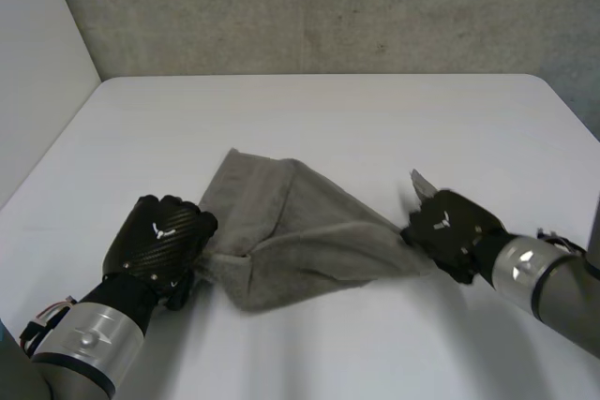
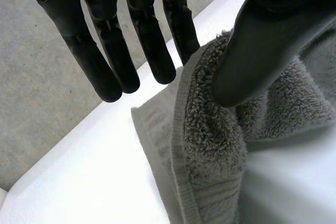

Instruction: Fold the towel.

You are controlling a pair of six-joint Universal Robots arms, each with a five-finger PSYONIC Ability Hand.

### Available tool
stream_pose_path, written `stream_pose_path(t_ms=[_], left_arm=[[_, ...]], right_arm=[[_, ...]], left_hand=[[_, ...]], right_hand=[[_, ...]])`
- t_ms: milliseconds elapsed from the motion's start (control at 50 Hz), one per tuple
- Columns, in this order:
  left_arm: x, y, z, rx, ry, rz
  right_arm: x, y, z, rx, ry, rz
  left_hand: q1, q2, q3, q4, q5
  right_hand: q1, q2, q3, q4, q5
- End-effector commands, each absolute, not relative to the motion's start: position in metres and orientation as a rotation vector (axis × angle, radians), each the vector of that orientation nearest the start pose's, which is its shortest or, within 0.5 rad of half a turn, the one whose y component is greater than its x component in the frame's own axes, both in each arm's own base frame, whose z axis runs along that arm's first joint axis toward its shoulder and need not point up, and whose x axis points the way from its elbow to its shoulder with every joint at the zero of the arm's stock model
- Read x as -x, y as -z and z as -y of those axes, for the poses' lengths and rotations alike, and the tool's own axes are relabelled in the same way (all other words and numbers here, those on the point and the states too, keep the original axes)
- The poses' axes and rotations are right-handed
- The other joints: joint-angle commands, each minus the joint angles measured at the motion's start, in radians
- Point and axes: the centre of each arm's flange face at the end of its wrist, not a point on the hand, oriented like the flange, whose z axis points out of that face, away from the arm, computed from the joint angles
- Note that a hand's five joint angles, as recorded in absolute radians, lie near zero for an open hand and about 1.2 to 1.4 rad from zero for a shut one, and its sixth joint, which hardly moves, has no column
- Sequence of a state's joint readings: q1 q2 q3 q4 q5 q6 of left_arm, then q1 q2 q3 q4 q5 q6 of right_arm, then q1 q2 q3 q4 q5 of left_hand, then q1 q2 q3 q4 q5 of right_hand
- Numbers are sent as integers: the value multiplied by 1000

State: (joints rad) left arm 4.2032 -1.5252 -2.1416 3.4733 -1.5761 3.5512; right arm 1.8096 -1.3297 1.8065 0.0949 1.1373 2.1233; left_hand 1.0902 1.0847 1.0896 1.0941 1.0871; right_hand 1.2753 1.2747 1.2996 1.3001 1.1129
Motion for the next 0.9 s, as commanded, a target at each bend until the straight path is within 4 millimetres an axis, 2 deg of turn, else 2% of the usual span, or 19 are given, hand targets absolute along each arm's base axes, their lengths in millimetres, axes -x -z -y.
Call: stream_pose_path(t_ms=[20,40,60,80,120,180,280,320,380,420,500,540,640,660,740,780,800,840,900], left_arm=[[235,-186,155,-1087,2041,-2213],[236,-187,156,-1083,2051,-2204],[236,-187,156,-1083,2051,-2203],[236,-189,155,-1084,2060,-2198],[235,-190,154,-1082,2066,-2194],[235,-189,153,-1085,2062,-2197],[235,-188,153,-1085,2056,-2201],[235,-188,153,-1085,2056,-2201],[234,-188,152,-1086,2054,-2202],[234,-186,151,-1092,2045,-2204],[234,-186,151,-1093,2045,-2203],[233,-186,151,-1090,2041,-2204],[232,-184,152,-1083,2032,-2207],[232,-184,152,-1083,2032,-2207],[228,-186,159,-1049,2028,-2205],[228,-186,161,-1040,2029,-2201],[227,-188,164,-1028,2034,-2196],[227,-190,168,-1011,2043,-2187],[228,-200,182,-977,2077,-2157]], right_arm=[[-219,-184,238,1806,1657,-2034],[-220,-194,240,1738,1698,-2038],[-220,-194,240,1737,1698,-2038],[-221,-204,244,1646,1732,-2047],[-223,-217,251,1467,1761,-2066],[-226,-231,258,1338,1788,-2065],[-234,-243,268,1252,1814,-2037],[-249,-242,271,1252,1777,-2010],[-259,-239,272,1250,1738,-2001],[-275,-232,275,1231,1624,-2012],[-288,-217,277,1202,1463,-2056],[-301,-200,270,1219,1289,-2081],[-307,-189,261,1228,1124,-2096],[-307,-186,260,1224,1093,-2106],[-308,-182,261,1226,1077,-2112],[-311,-183,260,1237,1085,-2101],[-311,-183,260,1237,1085,-2101],[-313,-190,264,1240,1121,-2079],[-314,-197,267,1245,1162,-2068]], left_hand=[[-137,-131,-136,-141,-308],[-137,-131,-136,-141,-308],[-137,-131,-136,-141,-308],[-137,-131,-136,-141,-308],[-137,-131,-136,-141,-308],[-137,-131,-136,-141,-308],[-137,-131,-136,-141,-308],[-137,-131,-136,-141,-308],[-137,-131,-136,-141,-308],[-140,-134,-139,-144,-311],[-157,-152,-157,-161,-329],[-187,-181,-186,-191,-358],[-184,-178,-183,-188,-355],[-184,-178,-183,-188,-355],[-166,-161,-166,-170,-338],[-157,-152,-157,-161,-329],[-123,-117,-122,-126,-294],[-67,-61,-66,-71,-238],[109,114,109,105,-63]], right_hand=[[-516,-515,-540,-541,-528],[-817,-817,-842,-842,-829],[-820,-820,-845,-845,-833],[-1091,-1090,-1115,-1115,-1103],[-1101,-1100,-1125,-1126,-1113],[-1101,-1100,-1125,-1126,-1113],[-1101,-1100,-1125,-1126,-1113],[-1101,-1100,-1125,-1126,-1113],[-1101,-1100,-1125,-1126,-1113],[-1101,-1100,-1125,-1126,-1113],[-1093,-1093,-1118,-1118,-1106],[-1044,-1043,-1068,-1069,-1056],[-891,-890,-915,-916,-903],[-772,-771,-796,-796,-784],[-597,-597,-622,-622,-609],[-209,-208,-233,-234,-221],[-207,-206,-231,-232,-219],[120,120,95,95,108],[121,122,97,96,109]])
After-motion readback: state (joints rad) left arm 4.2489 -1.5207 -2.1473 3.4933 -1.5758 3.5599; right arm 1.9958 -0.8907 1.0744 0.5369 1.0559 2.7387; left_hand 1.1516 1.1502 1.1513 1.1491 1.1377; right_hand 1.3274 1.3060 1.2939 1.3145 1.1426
